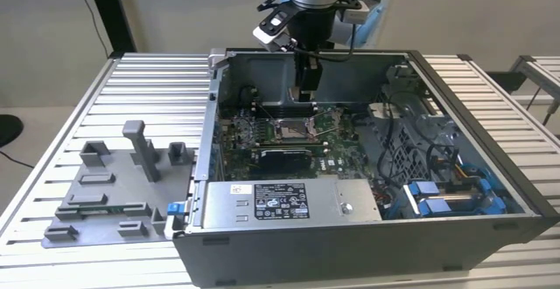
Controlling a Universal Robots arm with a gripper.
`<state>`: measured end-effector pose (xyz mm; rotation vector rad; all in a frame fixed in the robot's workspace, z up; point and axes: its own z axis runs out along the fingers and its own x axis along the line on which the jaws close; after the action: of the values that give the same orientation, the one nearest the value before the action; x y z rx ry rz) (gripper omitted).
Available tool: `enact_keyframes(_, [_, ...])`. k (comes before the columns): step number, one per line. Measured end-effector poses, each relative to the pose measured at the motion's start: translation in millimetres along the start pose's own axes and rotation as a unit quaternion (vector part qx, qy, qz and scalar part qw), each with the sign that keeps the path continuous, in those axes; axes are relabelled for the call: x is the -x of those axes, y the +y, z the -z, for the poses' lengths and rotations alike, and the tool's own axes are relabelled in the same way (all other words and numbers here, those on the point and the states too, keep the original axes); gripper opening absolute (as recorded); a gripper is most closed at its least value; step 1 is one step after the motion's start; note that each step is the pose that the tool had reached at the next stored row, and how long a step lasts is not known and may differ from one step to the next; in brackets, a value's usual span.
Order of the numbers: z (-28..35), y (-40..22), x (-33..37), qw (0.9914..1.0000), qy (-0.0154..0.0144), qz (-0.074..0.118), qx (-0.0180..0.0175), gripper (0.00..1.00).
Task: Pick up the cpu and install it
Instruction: 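Close the cpu cover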
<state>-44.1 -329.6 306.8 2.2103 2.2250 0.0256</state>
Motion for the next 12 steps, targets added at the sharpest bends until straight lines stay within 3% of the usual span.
enact_keyframes(8, [-0.9,0.0,-3.5,1.00000,-0.0006,-0.001,0.0002,0.00])
enact_keyframes(12, [-7.0,-0.1,-7.7,1.00000,-0.0008,-0.001,0.0003,0.00])
